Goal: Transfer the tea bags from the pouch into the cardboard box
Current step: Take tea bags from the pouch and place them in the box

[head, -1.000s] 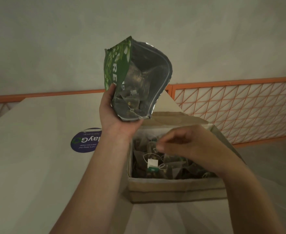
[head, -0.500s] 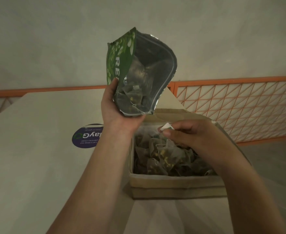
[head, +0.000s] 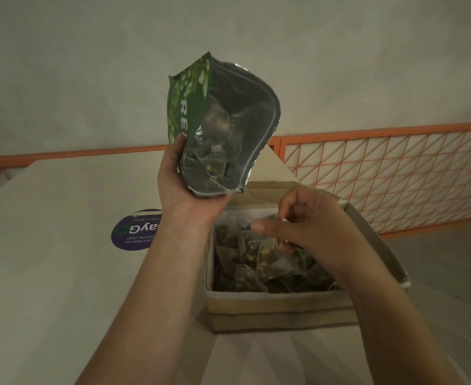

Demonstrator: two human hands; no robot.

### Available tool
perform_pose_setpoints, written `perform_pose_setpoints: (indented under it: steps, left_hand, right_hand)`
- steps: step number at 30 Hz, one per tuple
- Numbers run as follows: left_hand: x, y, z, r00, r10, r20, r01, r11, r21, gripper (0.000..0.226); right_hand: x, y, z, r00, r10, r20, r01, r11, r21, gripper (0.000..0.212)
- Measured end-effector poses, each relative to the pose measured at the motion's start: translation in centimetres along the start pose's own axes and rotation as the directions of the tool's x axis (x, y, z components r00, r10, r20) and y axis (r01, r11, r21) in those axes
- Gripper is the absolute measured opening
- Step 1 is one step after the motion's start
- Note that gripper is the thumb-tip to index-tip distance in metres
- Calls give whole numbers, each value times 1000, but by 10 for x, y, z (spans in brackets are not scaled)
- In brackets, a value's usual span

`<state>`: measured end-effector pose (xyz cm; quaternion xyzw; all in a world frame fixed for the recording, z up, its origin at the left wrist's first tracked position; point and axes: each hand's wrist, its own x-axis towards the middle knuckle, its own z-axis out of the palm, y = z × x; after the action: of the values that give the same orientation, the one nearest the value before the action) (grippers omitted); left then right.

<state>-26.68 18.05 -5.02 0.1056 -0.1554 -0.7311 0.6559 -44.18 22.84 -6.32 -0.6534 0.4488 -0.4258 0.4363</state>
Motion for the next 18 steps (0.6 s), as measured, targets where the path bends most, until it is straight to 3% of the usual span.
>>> perform_pose_setpoints:
  steps: [7,18]
  left_hand:
    - [1,0,-1,1000,2,-10,-2,1000,-3,50]
    - [1,1,0,1000,-11,5,11,1000,-21,50]
  right_hand:
    - [1,1,-1,995,69,75,-75,993,92,13]
    - [-2,-2,-7,965,63,255,-129,959,252,25]
